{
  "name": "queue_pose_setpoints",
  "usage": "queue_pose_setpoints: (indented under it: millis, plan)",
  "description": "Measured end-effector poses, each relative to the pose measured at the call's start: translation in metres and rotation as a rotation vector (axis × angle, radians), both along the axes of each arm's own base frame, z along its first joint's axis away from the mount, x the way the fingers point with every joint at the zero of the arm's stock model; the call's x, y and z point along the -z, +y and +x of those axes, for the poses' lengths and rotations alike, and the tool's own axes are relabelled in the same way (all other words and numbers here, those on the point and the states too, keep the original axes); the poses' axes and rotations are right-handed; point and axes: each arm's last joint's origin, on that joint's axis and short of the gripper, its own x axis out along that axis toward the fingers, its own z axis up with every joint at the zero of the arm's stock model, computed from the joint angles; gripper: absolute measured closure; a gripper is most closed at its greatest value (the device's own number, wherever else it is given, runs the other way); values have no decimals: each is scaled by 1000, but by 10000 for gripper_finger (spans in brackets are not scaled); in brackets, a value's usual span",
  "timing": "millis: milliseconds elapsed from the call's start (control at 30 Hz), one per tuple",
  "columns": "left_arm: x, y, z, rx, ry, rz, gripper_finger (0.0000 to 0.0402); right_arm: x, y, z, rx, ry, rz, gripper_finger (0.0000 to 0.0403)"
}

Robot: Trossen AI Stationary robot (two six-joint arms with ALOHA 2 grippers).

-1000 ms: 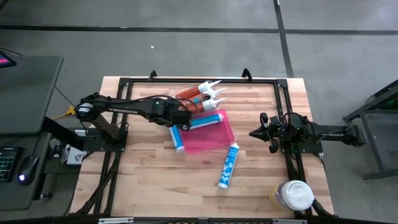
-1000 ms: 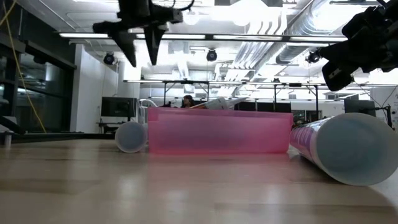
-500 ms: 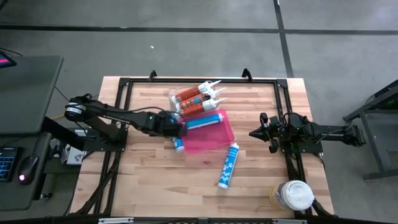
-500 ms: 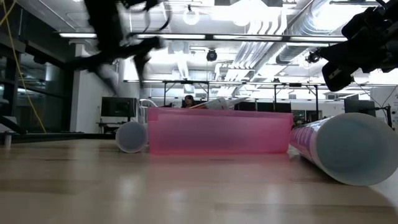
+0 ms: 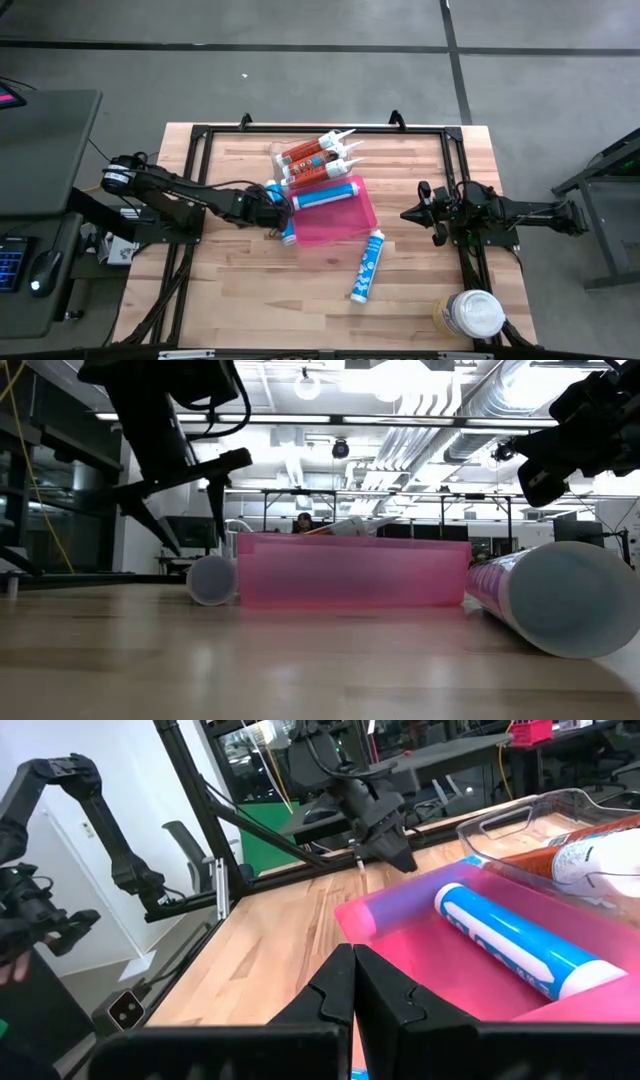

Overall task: Pick & place silicon tubes, Sealant and Lysol wipes
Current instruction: Put the top blue sealant into the pink bin

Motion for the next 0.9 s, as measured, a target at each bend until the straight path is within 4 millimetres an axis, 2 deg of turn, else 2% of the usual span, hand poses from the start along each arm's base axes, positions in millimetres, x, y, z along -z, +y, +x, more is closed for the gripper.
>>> queue_pose_setpoints:
  millis: [167,300,533,900]
  plan:
    - [0,1,0,-32,-11,26,101,0,0,0,0,-1,0,402]
    - [0,1,0,-36,-14,31,77,0,0,0,0,0,0,402]
    - [0,3,-1,-71,-27,62,73,0,0,0,0,0,0,402]
    - [19,3,-8,-108,-42,33,73,0,0,0,0,-1,0,402]
